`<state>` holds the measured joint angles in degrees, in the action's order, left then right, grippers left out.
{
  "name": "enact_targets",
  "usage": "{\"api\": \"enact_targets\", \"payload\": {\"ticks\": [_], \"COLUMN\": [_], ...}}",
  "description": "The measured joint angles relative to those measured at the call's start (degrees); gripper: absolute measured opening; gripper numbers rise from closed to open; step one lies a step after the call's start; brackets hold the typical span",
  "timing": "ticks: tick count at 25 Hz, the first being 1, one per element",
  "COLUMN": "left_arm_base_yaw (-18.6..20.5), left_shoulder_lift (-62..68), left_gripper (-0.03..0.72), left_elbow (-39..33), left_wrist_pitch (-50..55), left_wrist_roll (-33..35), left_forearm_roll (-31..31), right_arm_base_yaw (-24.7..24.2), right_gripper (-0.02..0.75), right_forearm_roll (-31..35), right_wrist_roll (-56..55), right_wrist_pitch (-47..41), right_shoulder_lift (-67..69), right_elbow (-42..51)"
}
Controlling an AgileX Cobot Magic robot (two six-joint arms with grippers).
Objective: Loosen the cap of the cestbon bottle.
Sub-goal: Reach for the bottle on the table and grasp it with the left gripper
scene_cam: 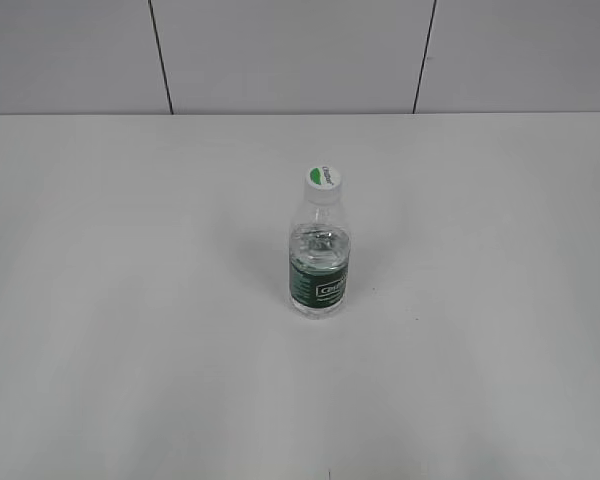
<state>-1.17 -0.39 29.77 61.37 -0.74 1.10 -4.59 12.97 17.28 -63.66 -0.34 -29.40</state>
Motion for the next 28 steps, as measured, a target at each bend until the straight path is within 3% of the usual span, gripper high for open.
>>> {"api": "enact_targets", "payload": {"ticks": [28], "left_arm_base_yaw": [0.0], "left_shoulder_lift": [0.0], "left_gripper": [0.527], "left_elbow": [0.0], "left_wrist_pitch": [0.0], "left_wrist_roll": [0.0], "left_forearm_roll": [0.0], "right_arm_base_yaw": [0.0], "right_gripper": [0.58], "right_forearm_roll": [0.0], "right_wrist_roll": [0.0], "right_wrist_pitch": [0.0], "right_shoulder_lift": [0.0], "right_elbow": [0.0]}}
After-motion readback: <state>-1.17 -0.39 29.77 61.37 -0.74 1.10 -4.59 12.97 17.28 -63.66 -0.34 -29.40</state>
